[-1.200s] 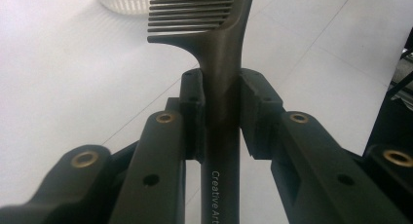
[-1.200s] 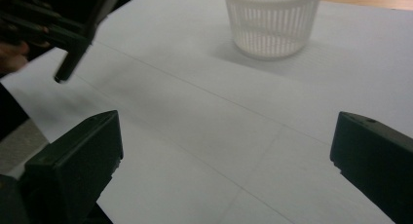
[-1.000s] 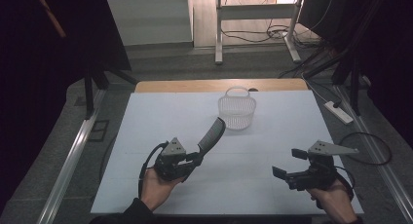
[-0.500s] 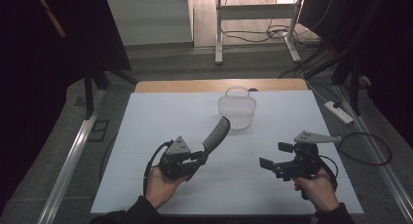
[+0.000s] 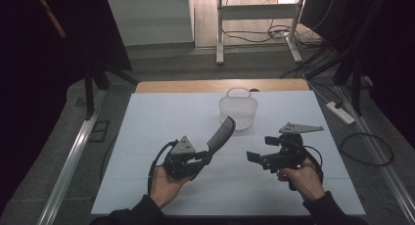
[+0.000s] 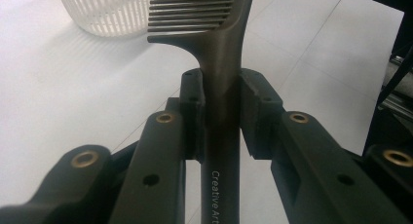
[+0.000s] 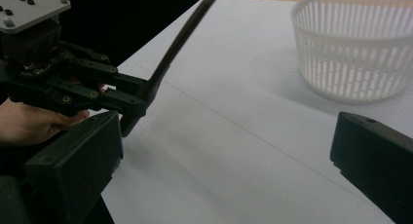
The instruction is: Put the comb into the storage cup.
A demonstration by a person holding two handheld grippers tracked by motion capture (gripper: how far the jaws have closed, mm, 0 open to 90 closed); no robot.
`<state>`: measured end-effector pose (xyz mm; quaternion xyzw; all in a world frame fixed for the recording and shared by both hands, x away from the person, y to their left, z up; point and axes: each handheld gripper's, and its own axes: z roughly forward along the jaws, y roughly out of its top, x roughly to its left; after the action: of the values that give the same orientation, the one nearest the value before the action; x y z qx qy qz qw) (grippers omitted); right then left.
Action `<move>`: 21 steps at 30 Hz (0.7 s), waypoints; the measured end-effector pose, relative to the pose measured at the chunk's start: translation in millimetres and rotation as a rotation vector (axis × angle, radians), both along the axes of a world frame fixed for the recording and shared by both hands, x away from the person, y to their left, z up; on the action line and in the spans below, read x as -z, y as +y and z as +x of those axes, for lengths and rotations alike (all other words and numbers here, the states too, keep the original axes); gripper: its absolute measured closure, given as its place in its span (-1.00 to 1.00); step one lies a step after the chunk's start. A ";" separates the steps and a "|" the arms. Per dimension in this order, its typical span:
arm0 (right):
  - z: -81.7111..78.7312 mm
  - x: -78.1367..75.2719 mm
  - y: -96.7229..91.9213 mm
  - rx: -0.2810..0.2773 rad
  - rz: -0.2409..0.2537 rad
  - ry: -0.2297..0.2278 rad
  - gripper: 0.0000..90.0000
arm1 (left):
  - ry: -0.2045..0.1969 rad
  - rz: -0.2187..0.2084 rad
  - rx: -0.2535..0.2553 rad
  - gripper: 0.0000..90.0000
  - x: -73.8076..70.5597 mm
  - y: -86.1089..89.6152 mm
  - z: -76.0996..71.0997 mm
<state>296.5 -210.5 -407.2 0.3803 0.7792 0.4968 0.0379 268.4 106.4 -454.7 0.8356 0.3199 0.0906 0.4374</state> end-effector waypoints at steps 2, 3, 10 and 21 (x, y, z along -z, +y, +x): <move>2.5 -0.5 4.9 -0.013 -0.010 0.004 -1.00 | -0.001 0.000 0.002 0.62 -0.1 -0.3 0.0; 3.9 -0.7 7.2 -0.020 -0.010 0.006 -1.00 | -0.002 -0.001 0.002 0.62 -0.1 -0.3 -0.1; 13.7 -1.5 22.7 -0.037 0.018 0.021 -1.00 | 0.001 -0.003 0.010 0.62 0.5 -0.6 -0.1; 28.7 -3.5 44.0 -0.027 -0.018 0.057 -1.00 | 0.021 -0.014 0.016 0.62 3.7 -0.3 2.9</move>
<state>325.3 -166.5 -403.7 0.3834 0.7896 0.4790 0.0124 271.2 106.1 -458.4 0.8360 0.3184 0.0761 0.4403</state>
